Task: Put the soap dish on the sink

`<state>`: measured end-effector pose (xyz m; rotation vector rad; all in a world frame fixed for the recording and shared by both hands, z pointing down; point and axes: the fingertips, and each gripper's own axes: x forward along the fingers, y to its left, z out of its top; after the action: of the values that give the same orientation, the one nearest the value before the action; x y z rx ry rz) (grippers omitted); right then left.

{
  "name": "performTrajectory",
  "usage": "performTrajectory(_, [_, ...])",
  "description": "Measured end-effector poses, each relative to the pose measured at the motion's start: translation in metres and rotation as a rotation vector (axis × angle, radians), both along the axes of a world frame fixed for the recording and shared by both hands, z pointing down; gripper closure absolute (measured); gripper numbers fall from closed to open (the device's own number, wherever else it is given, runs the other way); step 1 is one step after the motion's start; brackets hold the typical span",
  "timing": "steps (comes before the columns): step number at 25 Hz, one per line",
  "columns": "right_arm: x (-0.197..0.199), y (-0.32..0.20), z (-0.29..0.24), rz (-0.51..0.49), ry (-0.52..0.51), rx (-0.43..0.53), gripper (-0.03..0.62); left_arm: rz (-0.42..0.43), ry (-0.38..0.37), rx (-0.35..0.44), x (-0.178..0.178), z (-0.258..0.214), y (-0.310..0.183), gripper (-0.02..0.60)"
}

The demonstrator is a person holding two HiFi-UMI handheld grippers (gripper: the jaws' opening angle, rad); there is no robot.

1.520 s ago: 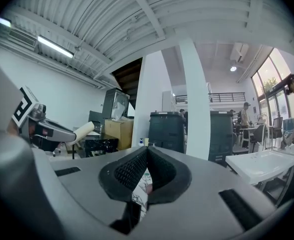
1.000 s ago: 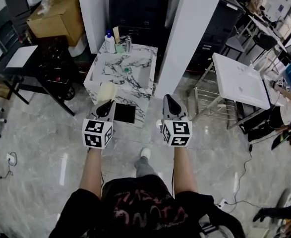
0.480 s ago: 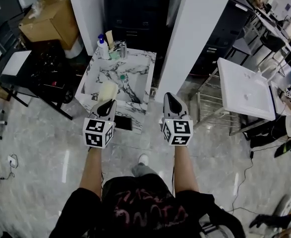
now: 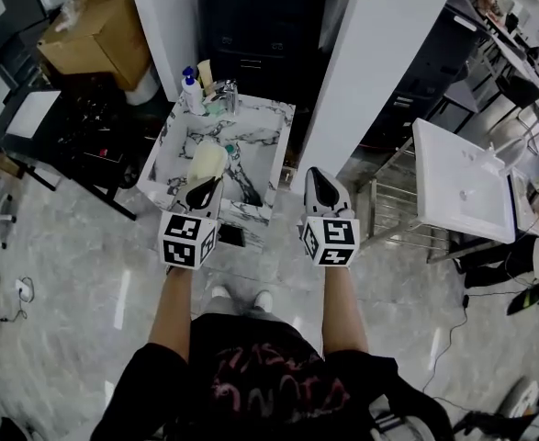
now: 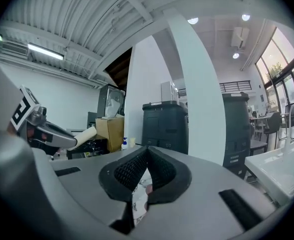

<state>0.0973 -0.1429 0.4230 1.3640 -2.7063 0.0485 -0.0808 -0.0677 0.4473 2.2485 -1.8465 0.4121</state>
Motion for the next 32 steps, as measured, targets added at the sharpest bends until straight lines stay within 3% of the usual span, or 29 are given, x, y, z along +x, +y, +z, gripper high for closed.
performTrajectory(14, [-0.015,-0.055,0.01,0.034,0.027,-0.03,0.582,0.058,0.011,0.001,-0.013,0.002,-0.069,0.555])
performTrajectory(32, [-0.066,-0.164,0.02,0.169,0.062,-0.048,0.582,0.224,0.055,-0.051,-0.055,0.031,-0.206,0.555])
